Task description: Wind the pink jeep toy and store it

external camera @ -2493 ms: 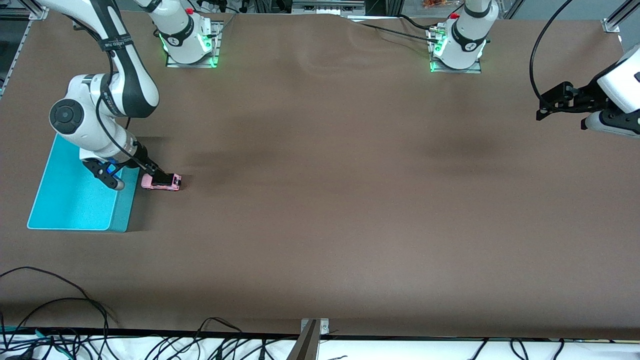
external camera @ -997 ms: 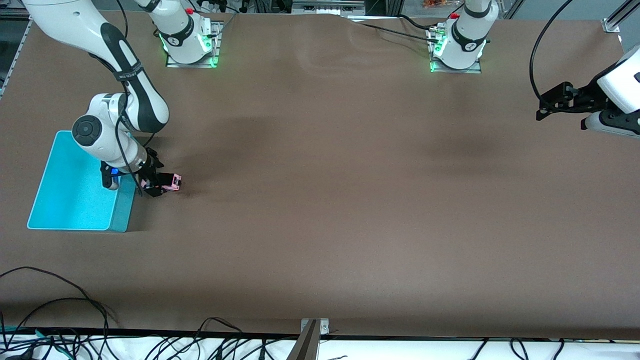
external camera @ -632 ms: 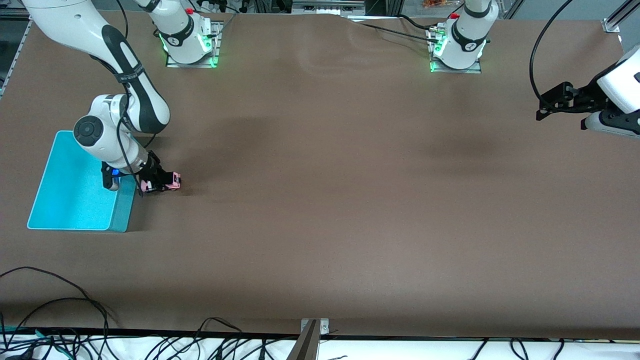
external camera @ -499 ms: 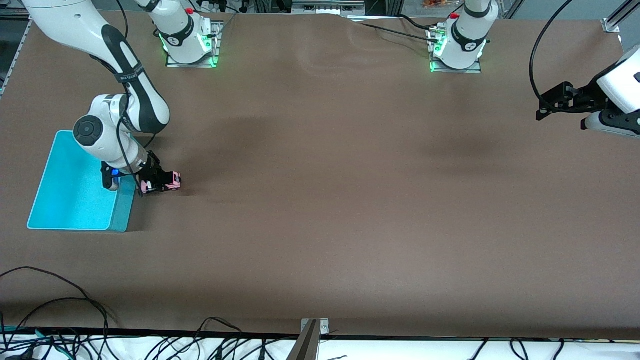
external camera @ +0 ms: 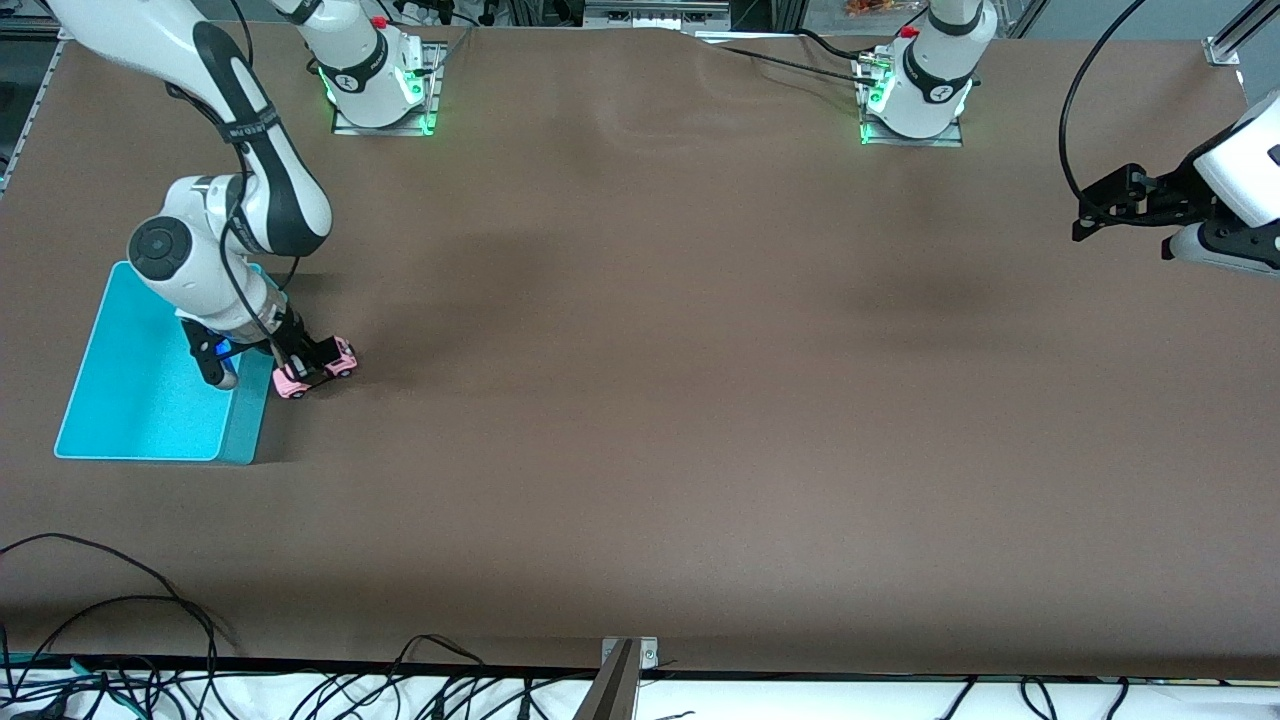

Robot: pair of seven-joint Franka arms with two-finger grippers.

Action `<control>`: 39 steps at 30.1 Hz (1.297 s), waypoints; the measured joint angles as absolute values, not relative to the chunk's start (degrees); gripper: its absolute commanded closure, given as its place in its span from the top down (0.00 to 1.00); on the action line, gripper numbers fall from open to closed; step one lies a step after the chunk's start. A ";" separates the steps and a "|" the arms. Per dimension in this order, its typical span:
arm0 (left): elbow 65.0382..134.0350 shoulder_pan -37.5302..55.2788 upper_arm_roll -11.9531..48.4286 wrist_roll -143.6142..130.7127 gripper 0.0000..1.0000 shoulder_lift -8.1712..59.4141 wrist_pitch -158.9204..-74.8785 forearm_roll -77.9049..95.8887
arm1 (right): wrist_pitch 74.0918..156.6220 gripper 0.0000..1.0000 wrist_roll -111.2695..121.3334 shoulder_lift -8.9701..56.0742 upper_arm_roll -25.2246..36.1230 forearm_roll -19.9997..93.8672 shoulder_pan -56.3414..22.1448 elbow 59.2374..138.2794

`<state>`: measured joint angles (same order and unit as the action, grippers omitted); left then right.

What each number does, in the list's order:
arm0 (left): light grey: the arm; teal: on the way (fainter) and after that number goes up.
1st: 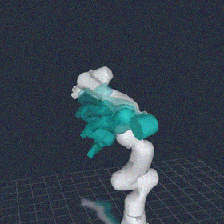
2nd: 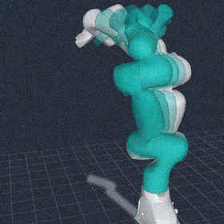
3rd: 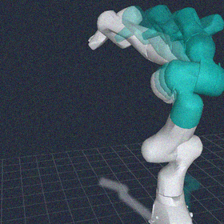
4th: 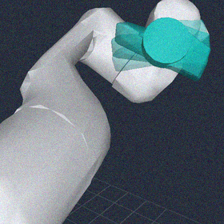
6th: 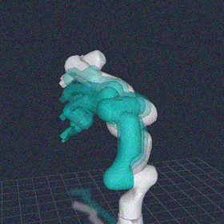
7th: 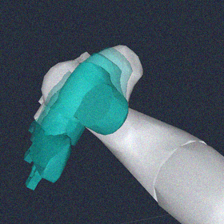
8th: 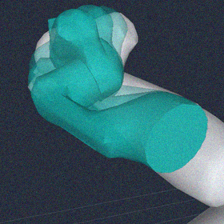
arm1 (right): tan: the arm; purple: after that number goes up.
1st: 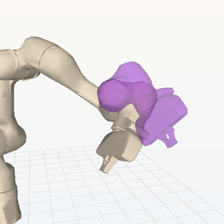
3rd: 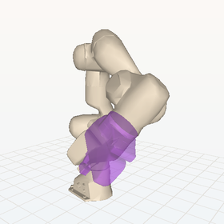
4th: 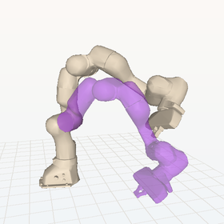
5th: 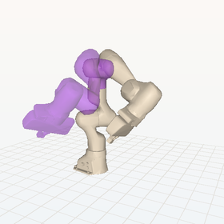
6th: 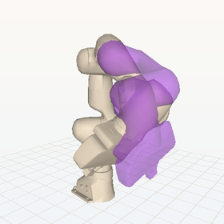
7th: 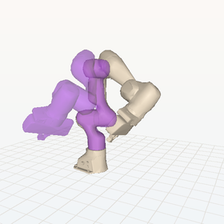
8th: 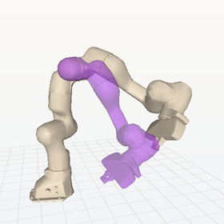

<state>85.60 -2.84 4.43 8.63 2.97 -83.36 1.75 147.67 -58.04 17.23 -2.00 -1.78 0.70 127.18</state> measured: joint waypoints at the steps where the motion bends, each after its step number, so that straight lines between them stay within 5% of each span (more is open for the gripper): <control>1: 85.60 -2.84 4.43 8.63 1.00 2.97 -83.36 1.75 | 146.43 0.00 -56.47 16.51 -2.00 -1.78 0.70 126.98; 19: 85.60 -2.84 4.43 8.63 1.00 2.98 -83.36 1.75 | 120.81 0.00 -21.93 11.00 3.34 -1.93 0.88 114.32; 28: 85.60 -2.84 4.43 8.63 1.00 2.99 -83.36 1.75 | 121.92 0.00 -3.83 11.66 12.53 -1.98 2.56 112.42; 39: 85.60 -2.84 4.43 8.63 1.00 2.99 -83.34 1.75 | 130.26 0.00 5.25 21.27 13.69 -3.41 5.20 112.74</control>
